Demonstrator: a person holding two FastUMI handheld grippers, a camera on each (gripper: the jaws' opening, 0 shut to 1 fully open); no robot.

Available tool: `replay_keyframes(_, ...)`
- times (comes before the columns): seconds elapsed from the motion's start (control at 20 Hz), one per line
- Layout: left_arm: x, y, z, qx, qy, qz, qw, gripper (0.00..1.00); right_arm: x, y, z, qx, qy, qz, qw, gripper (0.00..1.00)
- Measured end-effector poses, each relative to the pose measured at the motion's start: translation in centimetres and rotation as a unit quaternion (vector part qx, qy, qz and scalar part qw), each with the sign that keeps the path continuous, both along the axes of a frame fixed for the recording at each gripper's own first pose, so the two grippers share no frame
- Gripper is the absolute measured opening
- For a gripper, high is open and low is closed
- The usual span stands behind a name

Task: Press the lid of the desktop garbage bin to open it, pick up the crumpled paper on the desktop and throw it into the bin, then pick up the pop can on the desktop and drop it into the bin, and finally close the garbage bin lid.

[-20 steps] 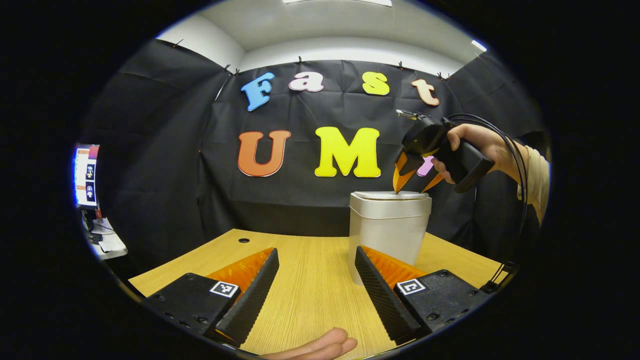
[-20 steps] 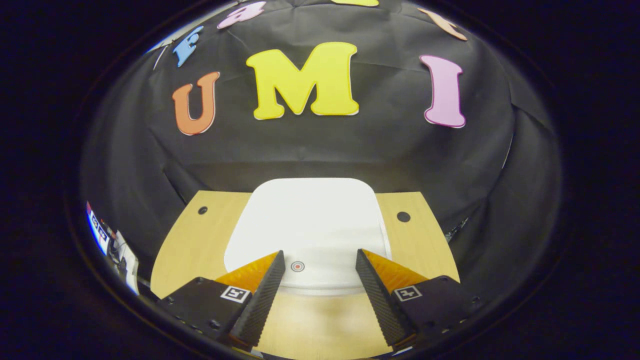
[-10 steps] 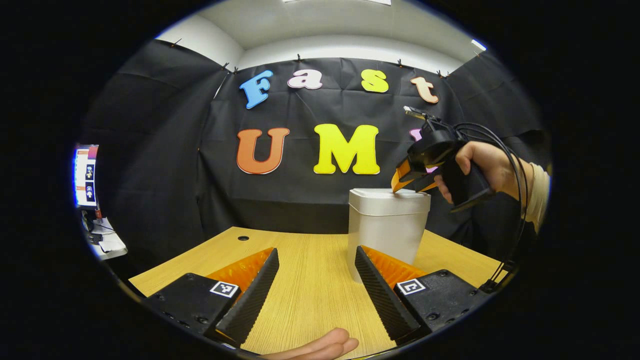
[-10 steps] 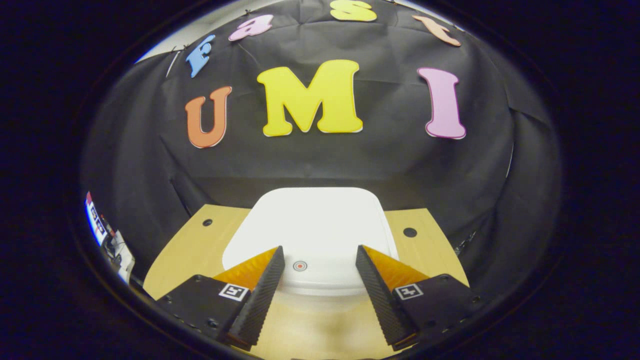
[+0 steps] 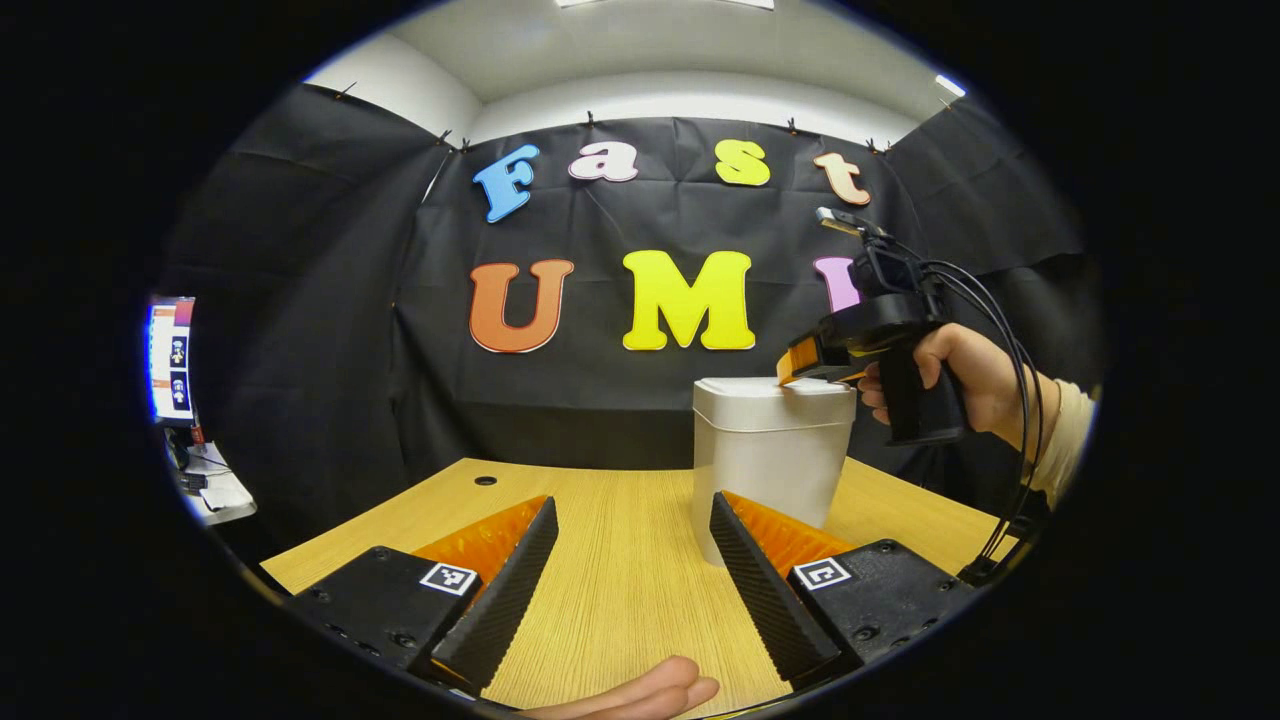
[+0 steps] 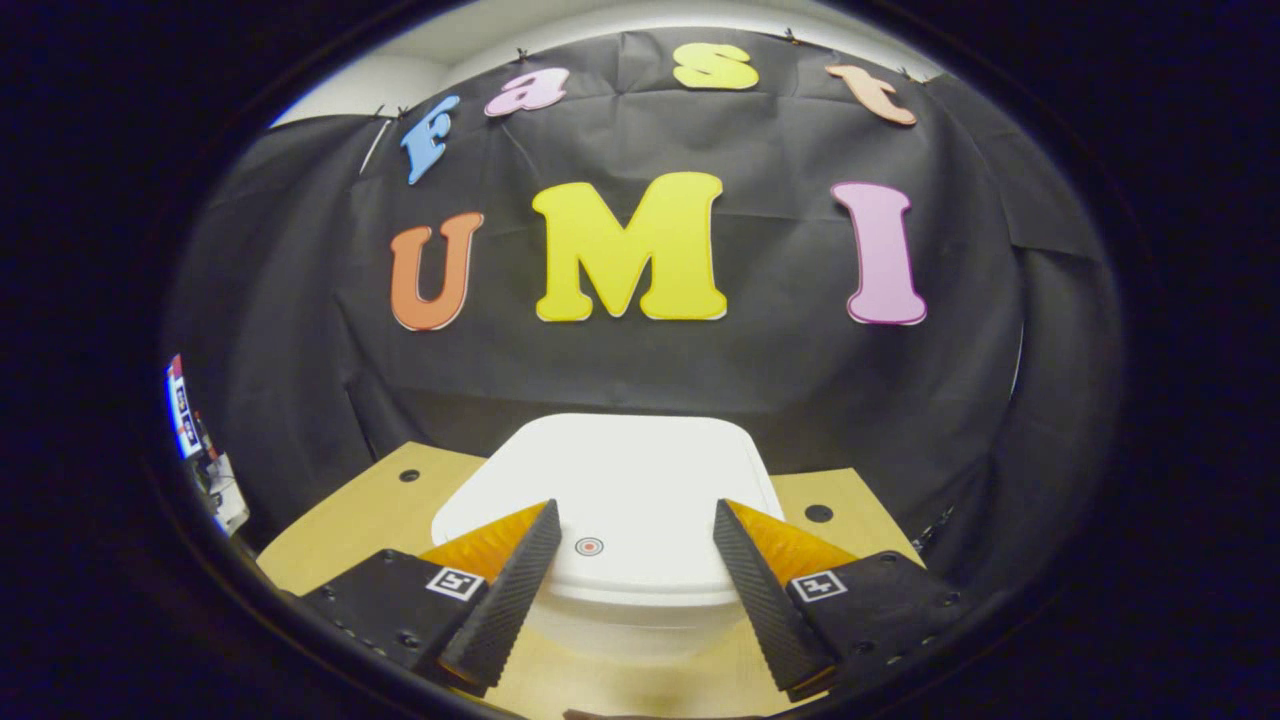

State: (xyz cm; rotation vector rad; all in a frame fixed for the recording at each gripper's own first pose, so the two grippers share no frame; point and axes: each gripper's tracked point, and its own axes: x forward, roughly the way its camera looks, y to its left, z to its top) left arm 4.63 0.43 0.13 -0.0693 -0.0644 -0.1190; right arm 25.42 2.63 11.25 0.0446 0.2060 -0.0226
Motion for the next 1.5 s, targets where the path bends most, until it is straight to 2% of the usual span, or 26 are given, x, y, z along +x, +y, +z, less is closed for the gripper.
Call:
replay_keyframes(0.2, 0.4, 0.6, -0.4, -0.002, 0.008, 0.011, 1.0, 0.99, -3.5, -1.8, -0.5, -0.016, -0.058, -0.02, 0.998, 0.95)
replay_keyframes(0.35, 0.2, 0.7, -0.2, -0.001, 0.005, 0.015, 1.0, 0.98, -7.2, -3.0, -3.2, -0.04, -0.07, -0.035, 0.996, 0.95)
replay_keyframes(0.55, 0.0, 0.9, 0.2, 0.004, -0.001, 0.027, 1.0, 0.99, -12.3, -3.3, -5.0, -0.019, -0.096, -0.032, 0.995, 0.97)
replay_keyframes(0.7, -0.2, 0.7, 0.3, 0.001, -0.005, 0.032, 0.999, 0.99, -16.0, -3.0, -5.2, -0.033, -0.122, -0.024, 0.992, 0.95)
replay_keyframes(0.8, -0.2, 0.7, 0.2, 0.004, -0.004, 0.038, 0.999, 0.98, -18.5, -3.4, -6.3, -0.043, -0.123, -0.027, 0.991, 0.95)
replay_keyframes(0.9, -0.4, 0.1, 0.1, 0.007, -0.004, 0.04, 0.999, 0.98, -20.3, -3.0, -7.4, -0.052, -0.121, -0.013, 0.991, 0.95)
replay_keyframes(1.05, -0.2, -0.9, -0.1, 0.009, -0.002, 0.03, 1.0, 0.99, -22.1, -3.2, -8.2, -0.05, -0.135, 0.005, 0.99, 0.98)
replay_keyframes(1.1, -0.1, -0.8, -0.3, 0.013, -0.001, 0.034, 0.999, 0.99, -22.4, -3.2, -9.2, -0.052, -0.13, 0.014, 0.99, 0.95)
replay_keyframes(1.25, 0.1, -1.3, -0.8, 0.017, 0.009, 0.034, 0.999, 0.99, -22.6, -4.2, -12.1, -0.055, -0.09, 0.027, 0.994, 0.95)
replay_keyframes(1.35, 0.0, -1.8, -0.7, 0.017, 0.006, 0.028, 0.999, 0.99, -22.4, -5.3, -12.3, -0.046, -0.079, 0.018, 0.996, 0.98)
replay_keyframes(1.5, -0.3, -1.8, -0.8, 0.024, 0.007, 0.033, 0.999, 0.99, -22.2, -6.0, -11.8, -0.018, -0.082, 0.008, 0.996, 0.95)
